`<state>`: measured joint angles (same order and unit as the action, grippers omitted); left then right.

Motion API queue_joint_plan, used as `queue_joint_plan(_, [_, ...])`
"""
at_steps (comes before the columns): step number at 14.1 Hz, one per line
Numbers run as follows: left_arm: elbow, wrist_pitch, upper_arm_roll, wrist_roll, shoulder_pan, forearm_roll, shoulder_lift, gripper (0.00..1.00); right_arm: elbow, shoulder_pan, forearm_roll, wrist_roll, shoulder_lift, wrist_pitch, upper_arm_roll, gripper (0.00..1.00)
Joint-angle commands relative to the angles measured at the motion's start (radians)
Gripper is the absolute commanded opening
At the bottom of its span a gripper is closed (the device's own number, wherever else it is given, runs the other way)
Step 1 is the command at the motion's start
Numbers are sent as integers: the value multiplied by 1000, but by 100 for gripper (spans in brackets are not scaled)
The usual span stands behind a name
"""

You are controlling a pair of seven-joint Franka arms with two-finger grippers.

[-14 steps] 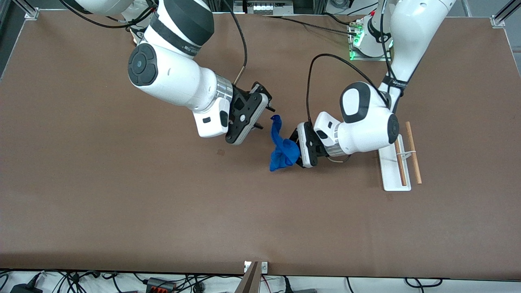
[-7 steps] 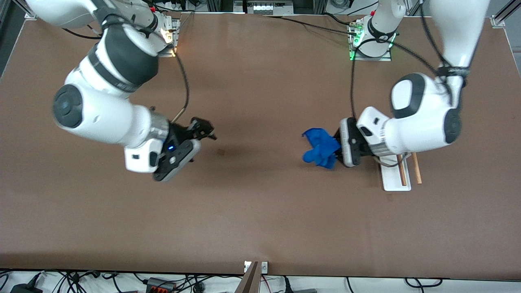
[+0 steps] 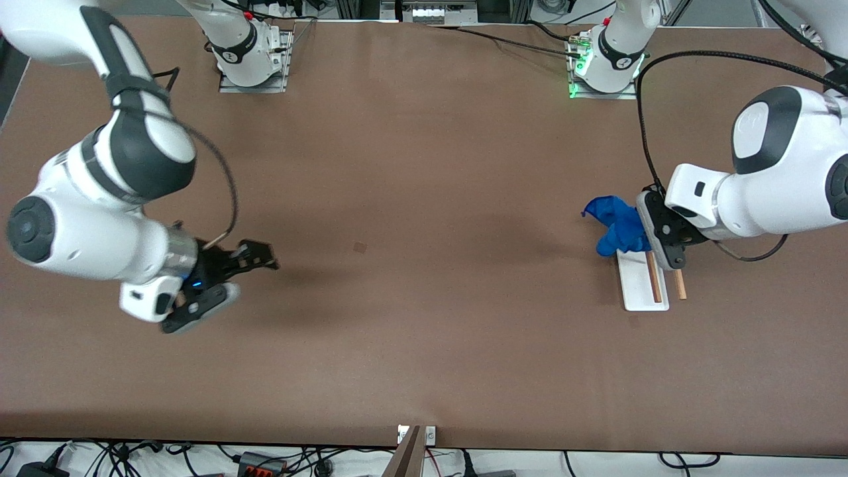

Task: Pass towel and hang on rack
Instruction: 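Carry the towel with the left gripper over the wooden dowels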

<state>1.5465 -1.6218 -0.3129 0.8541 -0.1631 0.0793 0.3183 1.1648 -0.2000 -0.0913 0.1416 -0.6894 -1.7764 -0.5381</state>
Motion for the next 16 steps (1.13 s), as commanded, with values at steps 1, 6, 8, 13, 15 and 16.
queue_joint_plan(1, [-16, 83, -8, -368, -1, -87, -34, 0, 52, -87, -100, -19, 37, 58, 24, 100])
queue_joint_plan(6, [-19, 132, -12, -651, -59, -46, -5, 0, 49, -137, -136, -263, 131, 252, 32, 100])
queue_joint_plan(8, [-22, 131, -18, -780, -61, -3, 27, 0, 41, -199, -131, -246, 162, 253, 32, 100])
queue_joint_plan(13, [20, 30, -9, -790, -102, 33, 87, 0, 24, -215, -131, -273, 266, 252, 88, 100])
queue_joint_plan(15, [17, 16, -9, -764, -108, -39, 100, 0, 22, -66, -110, -264, 287, 250, 261, 100])
queue_joint_plan(16, [17, 11, -9, -726, -124, -53, 102, 0, 22, -12, -73, -258, 295, 252, 342, 100])
